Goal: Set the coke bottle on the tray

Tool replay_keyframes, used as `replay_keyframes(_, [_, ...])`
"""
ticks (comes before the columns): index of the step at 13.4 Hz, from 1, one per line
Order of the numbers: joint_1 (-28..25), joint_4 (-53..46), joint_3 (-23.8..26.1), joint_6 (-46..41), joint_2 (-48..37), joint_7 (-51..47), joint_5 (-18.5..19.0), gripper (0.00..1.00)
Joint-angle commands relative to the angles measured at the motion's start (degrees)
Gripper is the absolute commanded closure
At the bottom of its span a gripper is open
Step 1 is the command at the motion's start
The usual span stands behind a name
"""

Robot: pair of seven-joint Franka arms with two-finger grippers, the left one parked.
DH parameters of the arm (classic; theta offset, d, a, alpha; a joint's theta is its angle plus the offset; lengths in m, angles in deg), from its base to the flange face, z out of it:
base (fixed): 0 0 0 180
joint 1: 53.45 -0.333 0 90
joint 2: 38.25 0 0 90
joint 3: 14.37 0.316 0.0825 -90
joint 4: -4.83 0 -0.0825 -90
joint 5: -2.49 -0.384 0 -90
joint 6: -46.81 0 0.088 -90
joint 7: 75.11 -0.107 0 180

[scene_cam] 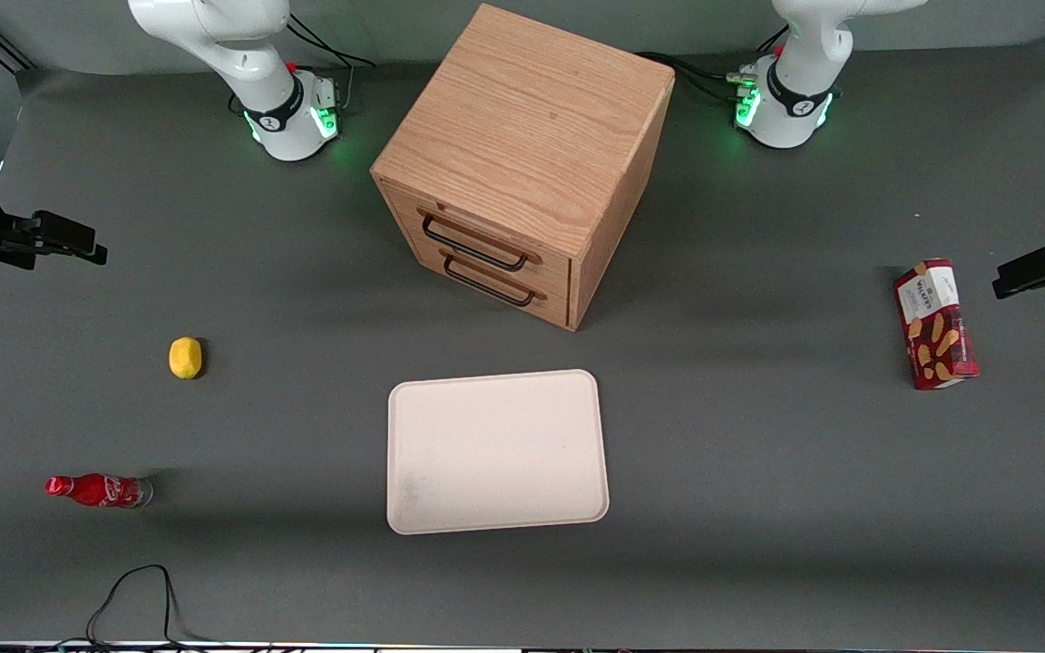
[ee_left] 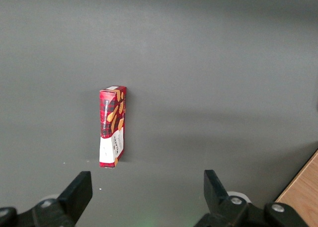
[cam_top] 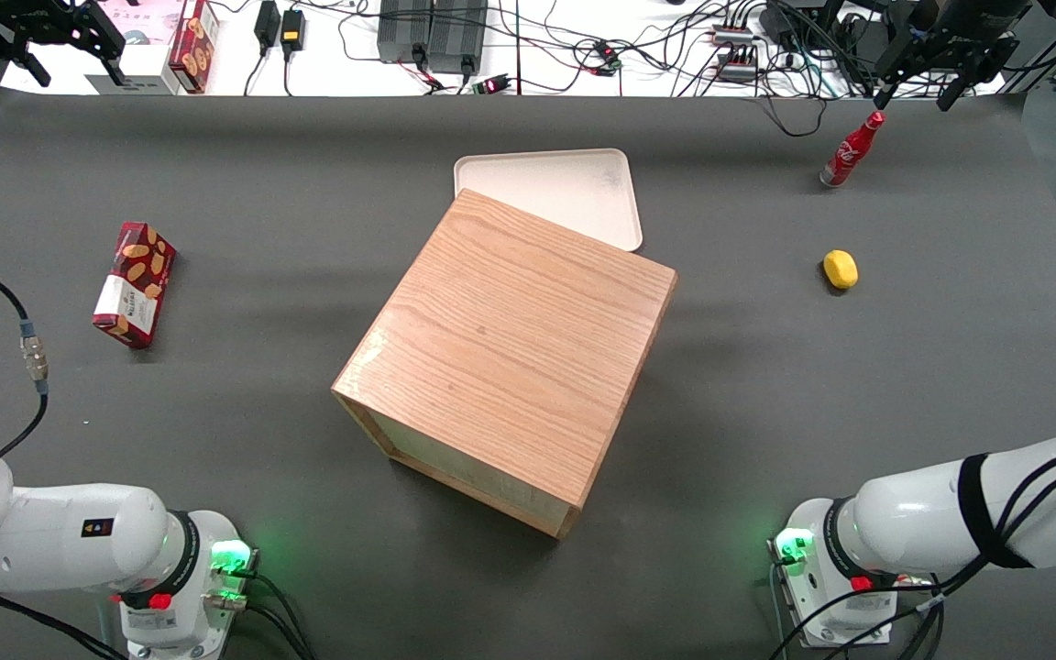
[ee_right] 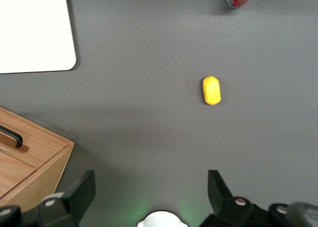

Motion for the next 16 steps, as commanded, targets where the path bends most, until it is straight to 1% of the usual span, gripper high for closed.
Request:
replay_keyframes(1, [1.4,-1.0,0.7,-1.1,-0.2,-0.2,-0.6,0.0])
replay_keyframes(12, [1.3,-2.5,0.9,-1.2,0.1,-0.9,-0.5,0.0])
replay_keyframes(16, [1.3,-2.5,1.6,-1.2,0.0,-0.7,2.4,0.0])
